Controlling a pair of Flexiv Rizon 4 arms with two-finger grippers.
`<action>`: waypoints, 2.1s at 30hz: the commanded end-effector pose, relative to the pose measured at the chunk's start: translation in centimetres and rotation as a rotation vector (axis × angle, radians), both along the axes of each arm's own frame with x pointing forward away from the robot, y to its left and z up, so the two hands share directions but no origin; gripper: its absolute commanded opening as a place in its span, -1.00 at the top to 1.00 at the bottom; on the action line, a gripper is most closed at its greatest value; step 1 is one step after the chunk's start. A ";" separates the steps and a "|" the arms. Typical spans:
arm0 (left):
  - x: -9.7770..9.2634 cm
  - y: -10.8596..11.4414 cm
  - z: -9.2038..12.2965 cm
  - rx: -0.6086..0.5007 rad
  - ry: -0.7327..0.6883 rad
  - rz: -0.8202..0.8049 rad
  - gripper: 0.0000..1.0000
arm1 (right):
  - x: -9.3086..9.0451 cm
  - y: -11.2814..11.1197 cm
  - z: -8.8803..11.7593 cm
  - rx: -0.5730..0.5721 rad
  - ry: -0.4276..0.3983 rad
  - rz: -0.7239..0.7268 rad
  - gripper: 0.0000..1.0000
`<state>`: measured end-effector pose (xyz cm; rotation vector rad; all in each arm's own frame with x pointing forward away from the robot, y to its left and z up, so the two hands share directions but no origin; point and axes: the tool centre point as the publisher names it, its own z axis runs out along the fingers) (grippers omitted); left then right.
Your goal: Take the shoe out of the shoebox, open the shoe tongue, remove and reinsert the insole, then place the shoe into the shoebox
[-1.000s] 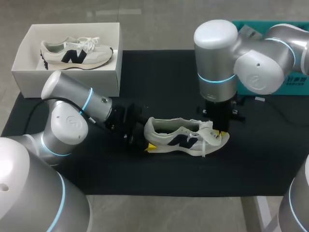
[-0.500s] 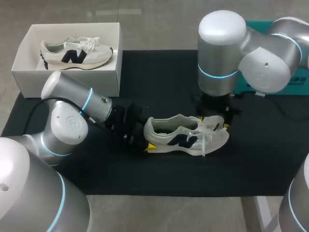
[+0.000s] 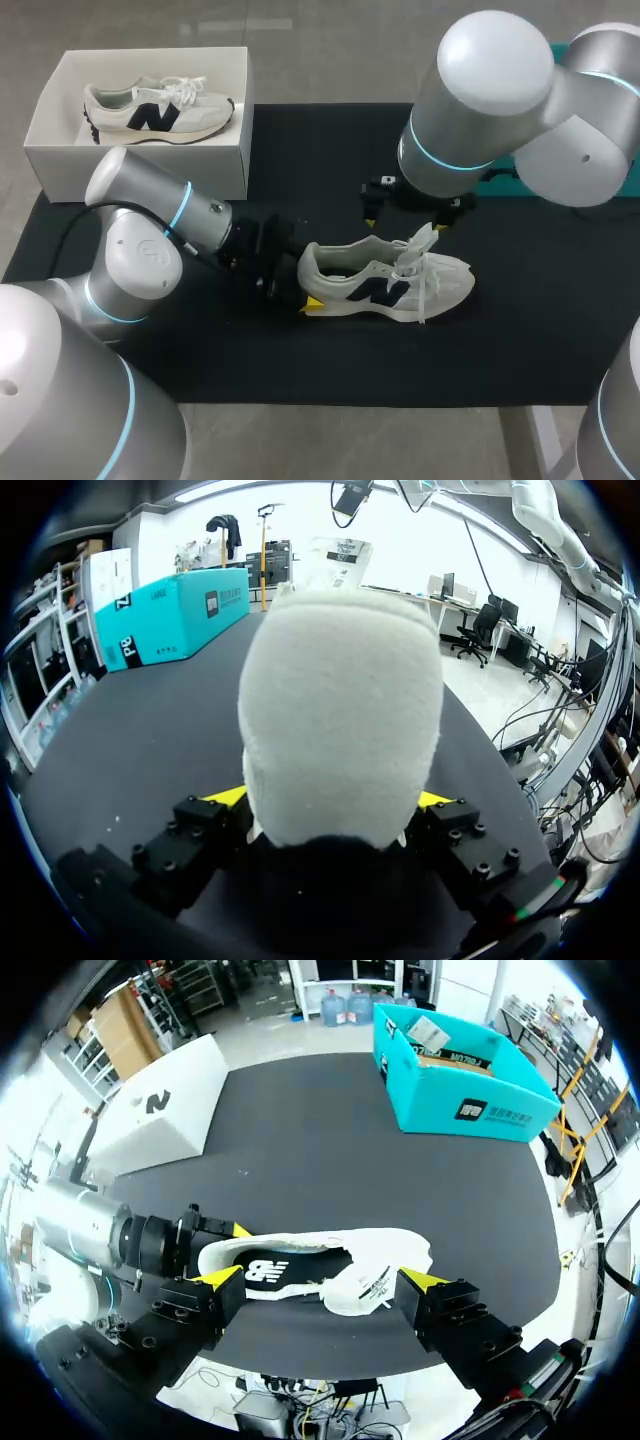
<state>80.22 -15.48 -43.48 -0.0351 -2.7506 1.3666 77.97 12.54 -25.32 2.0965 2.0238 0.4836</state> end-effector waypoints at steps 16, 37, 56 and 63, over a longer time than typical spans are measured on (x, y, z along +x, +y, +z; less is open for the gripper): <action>0.0 -0.1 -0.3 0.000 0.001 -0.001 1.00 | 2.1 2.0 -0.9 -0.268 0.038 0.594 -1.00; 0.0 -0.1 -0.3 0.000 0.001 -0.001 1.00 | 3.5 3.0 0.2 -0.528 0.144 1.328 1.00; 0.0 -0.1 -0.3 0.000 0.001 -0.001 1.00 | 3.5 3.1 -1.4 -0.530 0.135 1.318 1.00; 0.0 -0.1 -0.3 0.000 0.001 -0.001 1.00 | 3.4 3.2 -4.6 -0.527 0.160 1.334 1.00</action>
